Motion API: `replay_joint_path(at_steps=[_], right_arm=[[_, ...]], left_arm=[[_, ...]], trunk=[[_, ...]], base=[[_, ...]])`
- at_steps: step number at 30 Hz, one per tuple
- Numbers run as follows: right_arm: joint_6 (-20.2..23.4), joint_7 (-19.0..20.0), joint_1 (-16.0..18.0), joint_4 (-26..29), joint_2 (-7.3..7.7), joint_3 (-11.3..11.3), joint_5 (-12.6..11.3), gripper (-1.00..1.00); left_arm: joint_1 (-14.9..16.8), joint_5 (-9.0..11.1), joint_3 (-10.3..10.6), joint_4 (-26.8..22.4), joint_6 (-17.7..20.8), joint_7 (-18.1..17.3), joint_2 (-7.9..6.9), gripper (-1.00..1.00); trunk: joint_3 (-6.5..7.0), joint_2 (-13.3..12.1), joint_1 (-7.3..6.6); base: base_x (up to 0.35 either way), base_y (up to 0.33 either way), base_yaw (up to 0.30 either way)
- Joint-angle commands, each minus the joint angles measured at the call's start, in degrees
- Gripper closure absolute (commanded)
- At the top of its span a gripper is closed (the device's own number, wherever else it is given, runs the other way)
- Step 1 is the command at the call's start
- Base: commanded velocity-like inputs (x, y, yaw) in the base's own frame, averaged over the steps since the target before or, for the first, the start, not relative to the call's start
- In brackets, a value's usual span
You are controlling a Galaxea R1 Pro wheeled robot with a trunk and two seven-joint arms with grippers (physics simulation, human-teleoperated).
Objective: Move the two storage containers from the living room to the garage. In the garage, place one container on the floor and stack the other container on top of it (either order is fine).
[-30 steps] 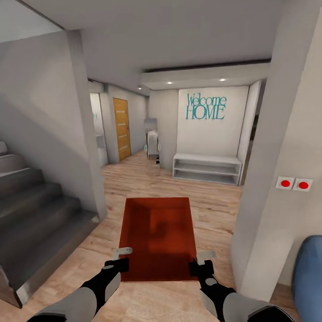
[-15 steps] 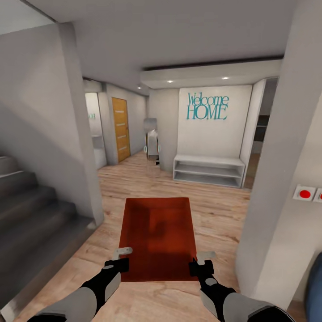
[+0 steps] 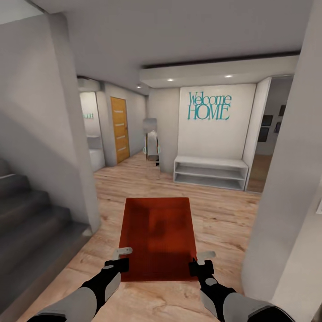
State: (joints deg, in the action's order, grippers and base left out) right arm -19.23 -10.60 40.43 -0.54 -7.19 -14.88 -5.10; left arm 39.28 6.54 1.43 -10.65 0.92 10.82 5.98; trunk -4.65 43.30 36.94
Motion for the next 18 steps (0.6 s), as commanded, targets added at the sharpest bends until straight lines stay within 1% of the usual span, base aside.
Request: replay_joint_path(at_steps=[1,18], right_arm=[[-1.52,-0.21,0.08,0.10,-0.02,0.82,-0.44,1.00],[-1.52,-0.18,0.08,0.10,0.00,0.82,-0.42,1.00]], left_arm=[[0.01,0.49,-0.56,0.11,0.13,1.57,-1.85,1.00],[0.01,0.49,-0.56,0.11,0.13,1.57,-1.85,1.00]], trunk=[[-0.09,0.07,0.05],[-0.09,0.07,0.05]], base=[[0.321,0.000,0.000],[0.321,0.000,0.000]])
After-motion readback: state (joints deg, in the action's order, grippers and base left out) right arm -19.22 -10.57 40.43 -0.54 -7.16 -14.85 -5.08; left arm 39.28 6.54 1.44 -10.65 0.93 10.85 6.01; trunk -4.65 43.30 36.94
